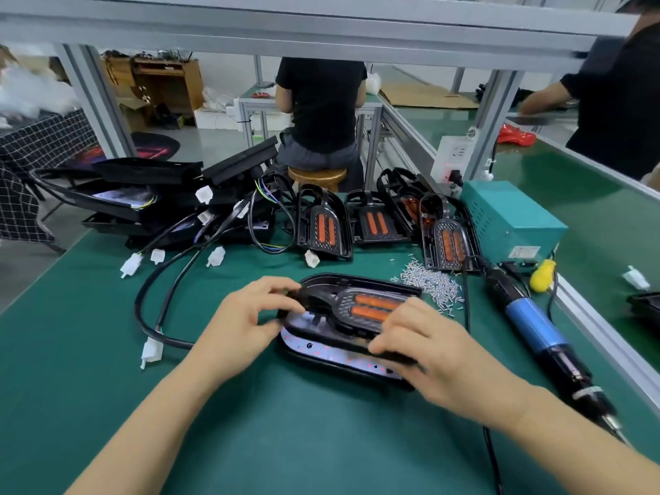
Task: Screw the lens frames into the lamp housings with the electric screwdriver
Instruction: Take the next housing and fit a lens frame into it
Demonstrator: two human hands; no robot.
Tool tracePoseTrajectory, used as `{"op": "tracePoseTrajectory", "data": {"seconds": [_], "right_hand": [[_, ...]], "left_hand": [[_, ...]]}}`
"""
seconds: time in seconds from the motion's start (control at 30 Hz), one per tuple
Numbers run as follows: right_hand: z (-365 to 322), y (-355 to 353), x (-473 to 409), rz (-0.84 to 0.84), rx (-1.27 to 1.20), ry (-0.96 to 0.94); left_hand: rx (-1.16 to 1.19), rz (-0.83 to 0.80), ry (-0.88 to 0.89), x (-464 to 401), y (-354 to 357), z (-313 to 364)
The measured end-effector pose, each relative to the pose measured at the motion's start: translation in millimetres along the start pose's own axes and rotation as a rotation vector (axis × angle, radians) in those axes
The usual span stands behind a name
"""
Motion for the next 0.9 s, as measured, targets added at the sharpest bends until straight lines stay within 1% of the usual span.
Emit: {"op": "tracePoseTrajectory", "data": {"seconds": [0.07,0.2,0.23,0.27,0.33,0.4,0.43,0.47,0.5,0.53,0.57,0.6,0.63,0.67,0.73,0.83,0.9], "right_hand": [[1,8,5,-0.096,0.0,-0.014],[-5,20,10,-0.231,-0.051,-0.058],[-6,19,9,-0.221,-0.072,-0.054],[-5,15,5,-0.178,-0.099,-0.033],[6,3,-6,-0.03,-0.107,0.044],[30,-7,-18,0.081,-0.028,0.209],[45,-6,-22,0.068,0.008,0.334],[61,-2,-25,-0.002,0.038,0.469],[75,4,-24,-0.107,0.055,0.596],[86,10,-23,-0.22,0.046,0.704],[93,15,-22,-0.303,0.008,0.776],[95,18,-22,-0.343,-0.048,0.812],[95,19,-23,-0.346,-0.093,0.819],[95,18,-24,-0.334,-0.125,0.817],[92,14,-21,-0.304,-0.181,0.841],[81,8,-11,-0.256,-0.337,0.874],[70,12,-3,-0.23,-0.459,0.902]], "left_hand": [[-0.086,-0.019,-0.015,5,2,-4],[-0.152,-0.034,-0.027,8,1,-3],[-0.157,-0.031,-0.027,8,1,-2],[-0.156,-0.02,-0.033,8,1,-1],[-0.15,0.057,-0.087,9,-2,-1],[-0.16,0.194,-0.172,13,-7,-2],[-0.193,0.24,-0.233,17,-9,-3],[-0.234,0.24,-0.314,22,-8,-5],[-0.267,0.186,-0.413,27,-4,-8],[-0.263,0.099,-0.495,32,3,-12],[-0.203,0.02,-0.556,36,11,-15],[-0.088,-0.014,-0.601,39,19,-16],[0.038,-0.011,-0.634,40,24,-17],[0.132,0.015,-0.65,39,27,-18],[0.25,0.073,-0.667,36,27,-21],[0.463,0.154,-0.692,31,24,-22],[0.535,0.19,-0.693,25,21,-21]]}}
Point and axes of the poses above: each hand's wrist, its own x-axis away from the middle knuckle, its own y-axis out of the palm, z = x × y, the point moved 6 cm from there along -x, towards the middle knuckle, and after that the axes turned 3 degrees about -x, right-handed, at the moved point
